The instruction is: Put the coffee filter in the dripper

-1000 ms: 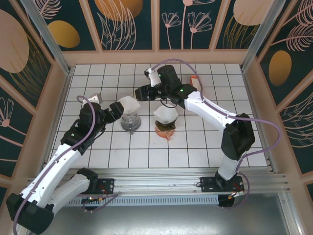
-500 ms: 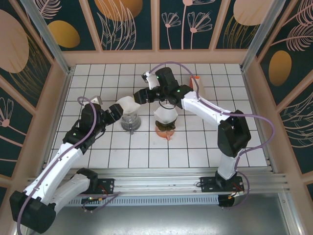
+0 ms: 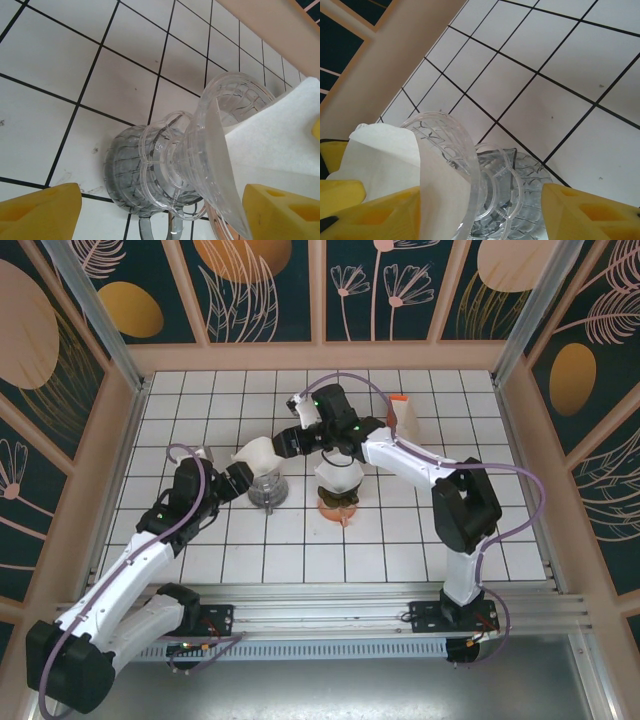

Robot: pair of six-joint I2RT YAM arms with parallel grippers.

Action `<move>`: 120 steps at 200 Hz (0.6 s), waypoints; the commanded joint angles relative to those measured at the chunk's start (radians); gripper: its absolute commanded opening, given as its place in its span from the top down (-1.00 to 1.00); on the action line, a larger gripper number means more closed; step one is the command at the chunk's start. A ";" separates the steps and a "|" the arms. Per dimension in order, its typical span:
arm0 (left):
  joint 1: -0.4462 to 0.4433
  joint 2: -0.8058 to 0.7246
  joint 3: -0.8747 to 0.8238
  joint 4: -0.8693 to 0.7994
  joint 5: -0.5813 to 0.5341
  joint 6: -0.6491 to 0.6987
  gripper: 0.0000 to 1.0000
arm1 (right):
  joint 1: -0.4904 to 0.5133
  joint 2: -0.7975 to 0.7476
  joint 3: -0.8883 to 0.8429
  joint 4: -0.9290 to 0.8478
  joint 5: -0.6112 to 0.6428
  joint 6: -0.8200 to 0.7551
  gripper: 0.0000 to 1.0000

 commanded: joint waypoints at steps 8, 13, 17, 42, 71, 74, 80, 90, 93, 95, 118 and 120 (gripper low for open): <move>0.006 0.003 -0.023 0.043 0.006 -0.016 -0.68 | 0.013 0.012 -0.013 0.019 0.025 -0.006 -0.23; 0.007 0.002 -0.025 0.044 0.006 -0.016 -0.68 | 0.014 0.012 -0.016 0.022 0.027 -0.005 -0.23; 0.006 0.002 -0.027 0.044 0.006 -0.017 -0.69 | 0.014 0.013 -0.019 0.023 0.029 -0.004 -0.23; 0.006 -0.003 -0.035 0.046 0.007 -0.016 -0.71 | 0.024 0.015 -0.033 0.028 0.042 -0.008 -0.22; 0.007 -0.005 -0.047 0.053 0.012 -0.019 -0.75 | 0.029 0.019 -0.047 0.033 0.052 -0.006 -0.22; 0.007 -0.005 -0.047 0.054 0.012 -0.019 -0.75 | 0.028 0.019 -0.049 0.035 0.054 -0.006 -0.23; 0.007 -0.005 -0.047 0.054 0.012 -0.020 -0.76 | 0.030 0.018 -0.051 0.036 0.057 -0.006 -0.23; 0.007 -0.009 -0.047 0.055 0.012 -0.022 -0.77 | 0.031 0.017 -0.056 0.038 0.061 -0.006 -0.23; 0.006 -0.011 -0.047 0.055 0.012 -0.022 -0.77 | 0.032 0.017 -0.058 0.039 0.062 -0.006 -0.24; 0.007 -0.011 -0.047 0.056 0.012 -0.022 -0.78 | 0.033 0.017 -0.058 0.039 0.062 -0.006 -0.24; 0.007 -0.012 -0.040 0.054 0.011 -0.018 -0.78 | 0.033 0.016 -0.066 0.047 0.069 -0.002 -0.25; 0.007 -0.011 -0.040 0.053 0.012 -0.017 -0.78 | 0.034 0.015 -0.066 0.048 0.069 -0.002 -0.25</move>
